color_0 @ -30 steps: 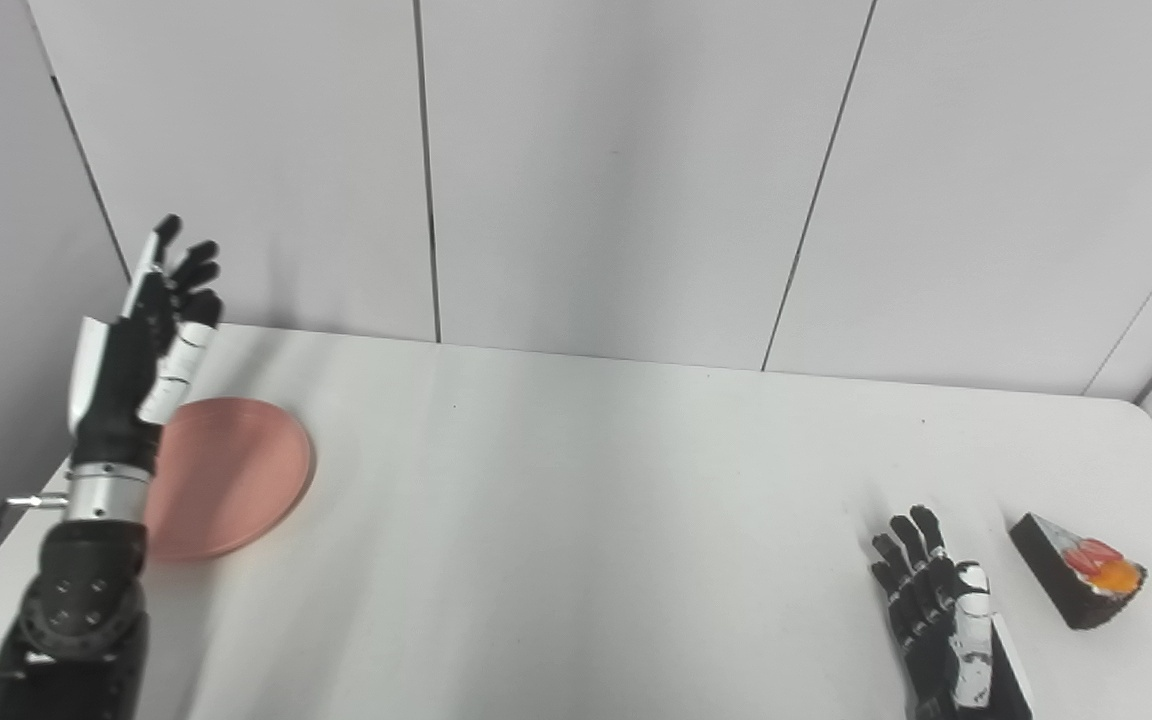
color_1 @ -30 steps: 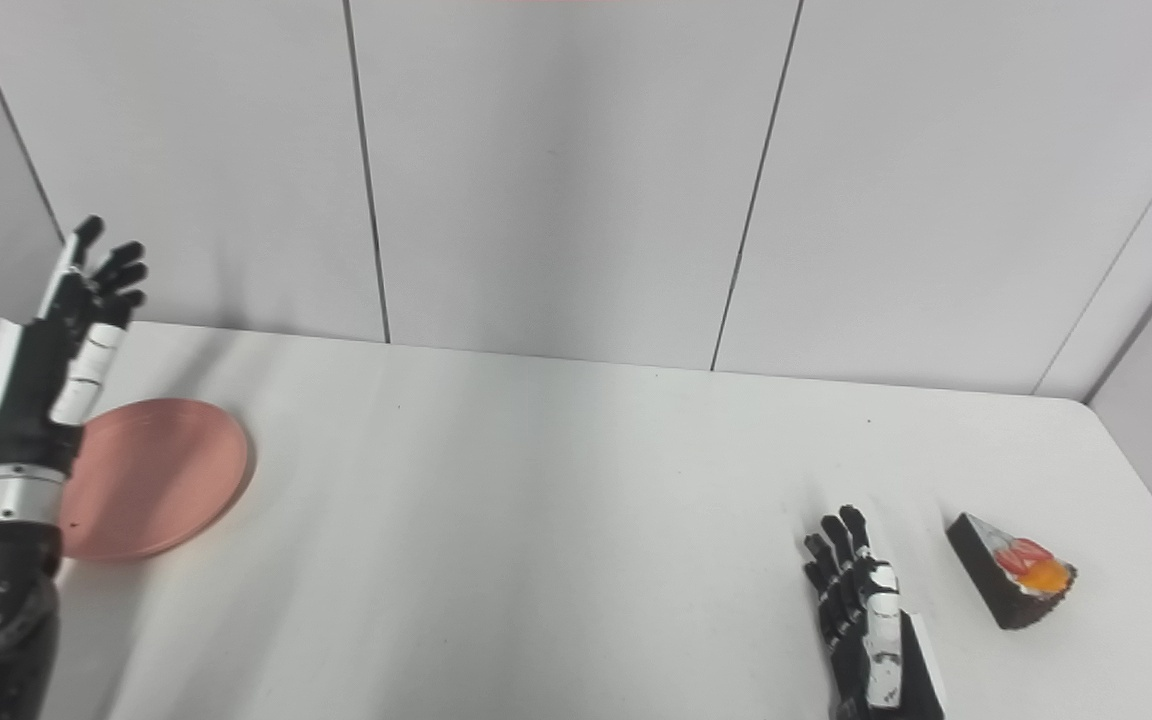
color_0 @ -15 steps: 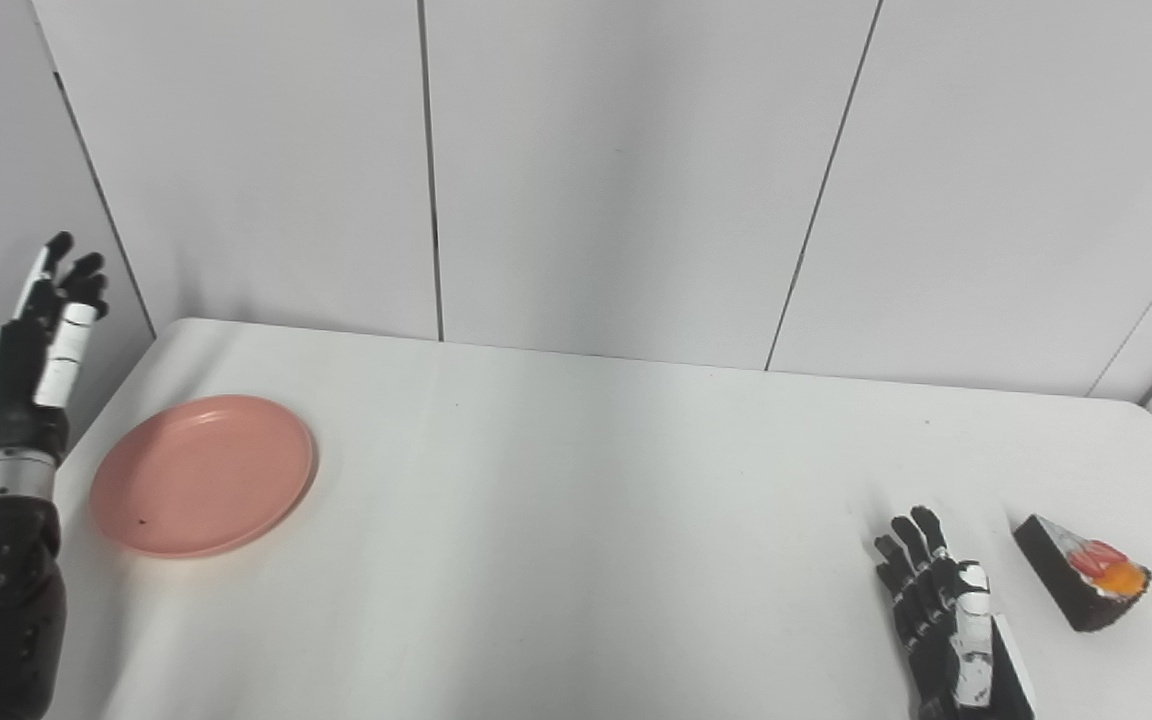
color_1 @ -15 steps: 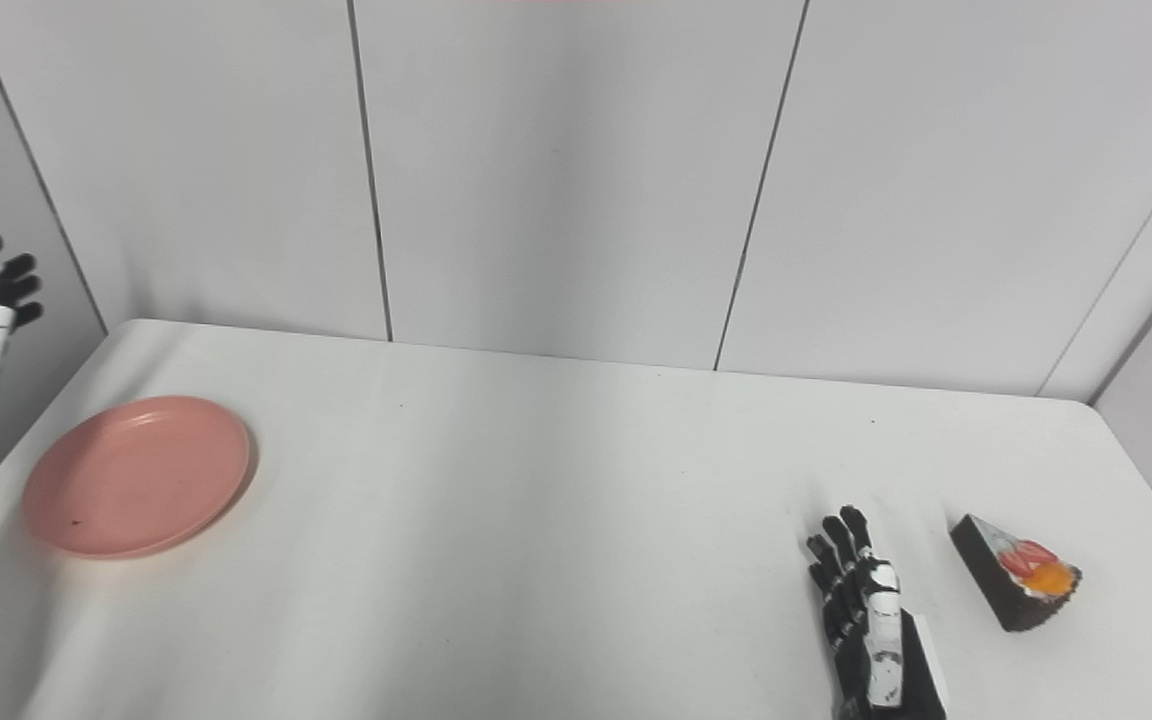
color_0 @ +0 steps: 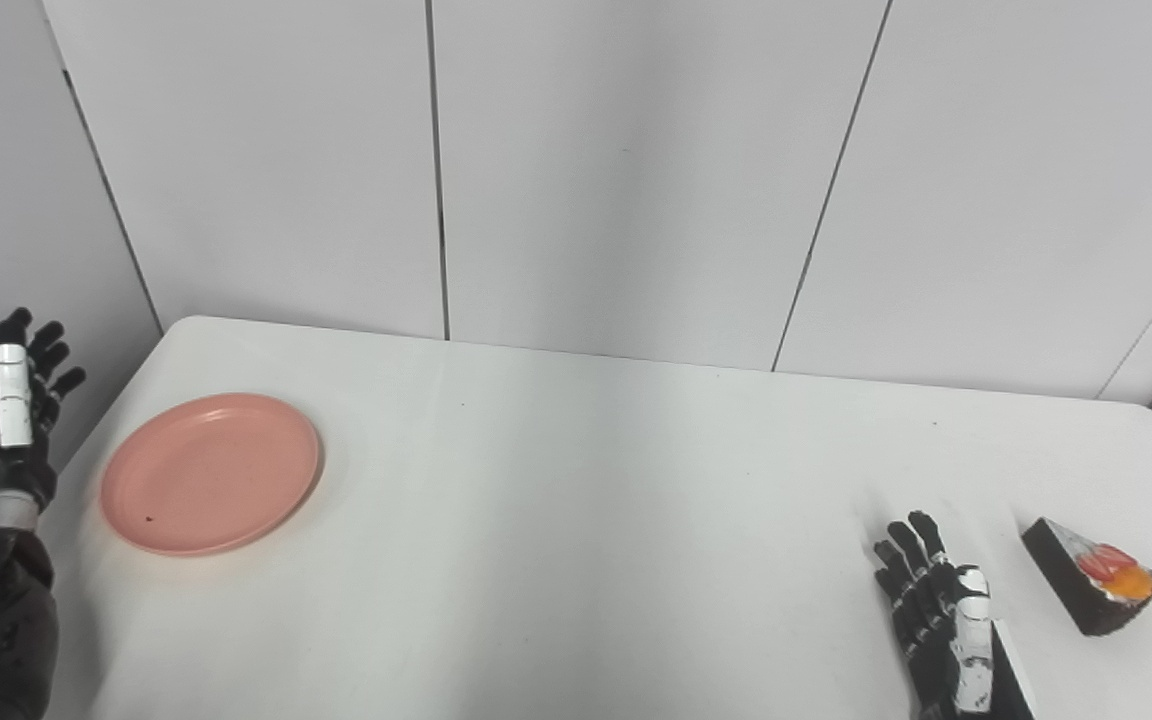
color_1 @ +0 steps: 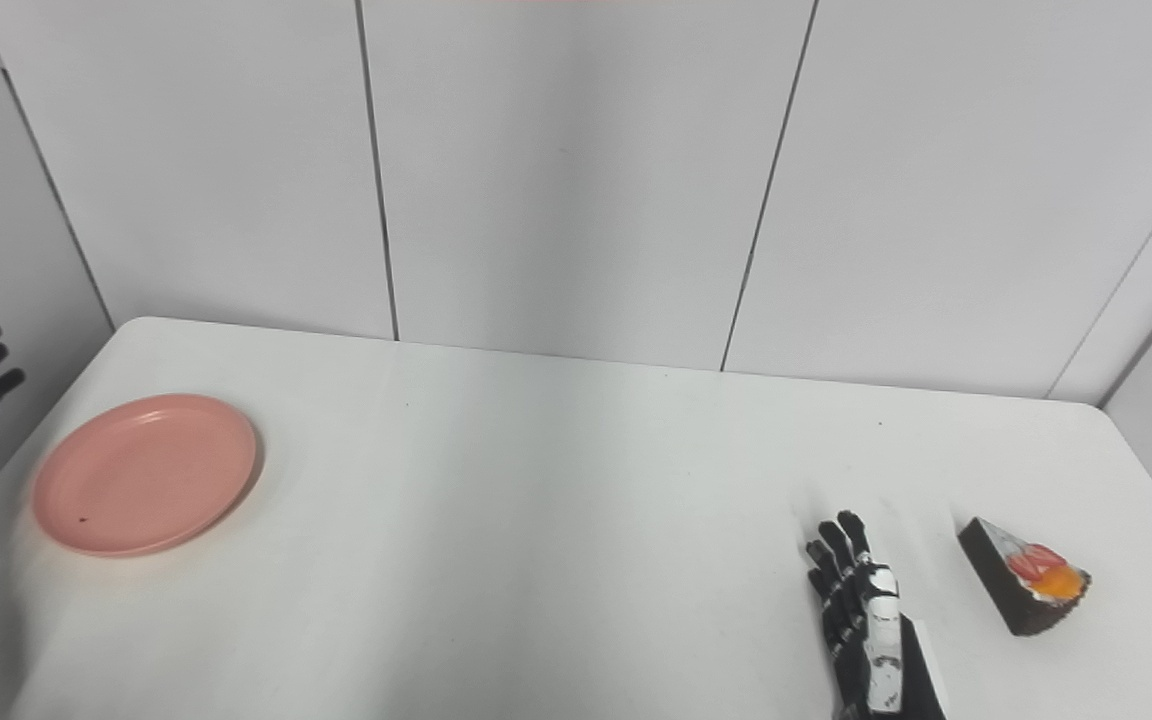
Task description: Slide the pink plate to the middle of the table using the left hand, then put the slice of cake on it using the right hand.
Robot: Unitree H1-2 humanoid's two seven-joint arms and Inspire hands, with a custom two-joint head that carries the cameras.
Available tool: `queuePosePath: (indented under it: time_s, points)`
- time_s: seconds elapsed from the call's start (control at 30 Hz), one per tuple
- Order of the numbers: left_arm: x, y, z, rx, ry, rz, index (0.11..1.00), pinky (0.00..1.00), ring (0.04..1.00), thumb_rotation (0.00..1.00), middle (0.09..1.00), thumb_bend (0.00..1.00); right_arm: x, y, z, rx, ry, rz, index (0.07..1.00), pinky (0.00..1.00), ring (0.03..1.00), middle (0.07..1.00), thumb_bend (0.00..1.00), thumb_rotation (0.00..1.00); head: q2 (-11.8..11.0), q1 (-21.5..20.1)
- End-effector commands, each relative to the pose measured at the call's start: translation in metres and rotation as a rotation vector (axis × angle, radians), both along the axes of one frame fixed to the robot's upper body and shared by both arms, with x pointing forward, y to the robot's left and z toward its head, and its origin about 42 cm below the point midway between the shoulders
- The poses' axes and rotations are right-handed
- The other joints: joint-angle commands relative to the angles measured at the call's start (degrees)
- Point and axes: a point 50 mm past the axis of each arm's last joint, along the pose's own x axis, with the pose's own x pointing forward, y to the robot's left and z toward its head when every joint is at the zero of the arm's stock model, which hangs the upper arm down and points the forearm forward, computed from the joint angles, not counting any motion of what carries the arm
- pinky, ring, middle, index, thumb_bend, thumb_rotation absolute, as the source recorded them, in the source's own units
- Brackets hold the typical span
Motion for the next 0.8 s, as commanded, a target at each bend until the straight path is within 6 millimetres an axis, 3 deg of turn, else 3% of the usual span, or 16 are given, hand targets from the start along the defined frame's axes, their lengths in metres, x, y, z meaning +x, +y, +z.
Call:
queuePosePath:
  time_s: [0.0, 0.43, 0.77]
  points:
    - [0.008, 0.011, 0.034, 0.028, -0.091, -0.005, 0.949, 0.82, 0.891, 0.93, 0.887, 0.92, -0.005, -0.001, -0.003, 0.008, 0.020, 0.003, 0.970, 1.00, 0.952, 0.956, 0.74, 1.00, 0.2, 0.0]
    - [0.004, -0.010, 0.001, -0.044, -0.022, -0.049, 0.948, 0.82, 0.895, 0.93, 0.905, 0.86, -0.006, 0.000, -0.002, 0.014, 0.014, 0.000, 0.964, 1.00, 0.946, 0.953, 0.75, 1.00, 1.1, -0.6]
    - [0.002, -0.024, -0.017, -0.072, 0.027, -0.071, 0.922, 0.84, 0.898, 0.91, 0.898, 0.88, -0.006, -0.001, -0.002, 0.026, 0.013, 0.002, 0.958, 0.99, 0.928, 0.939, 0.77, 1.00, 1.5, -0.8]
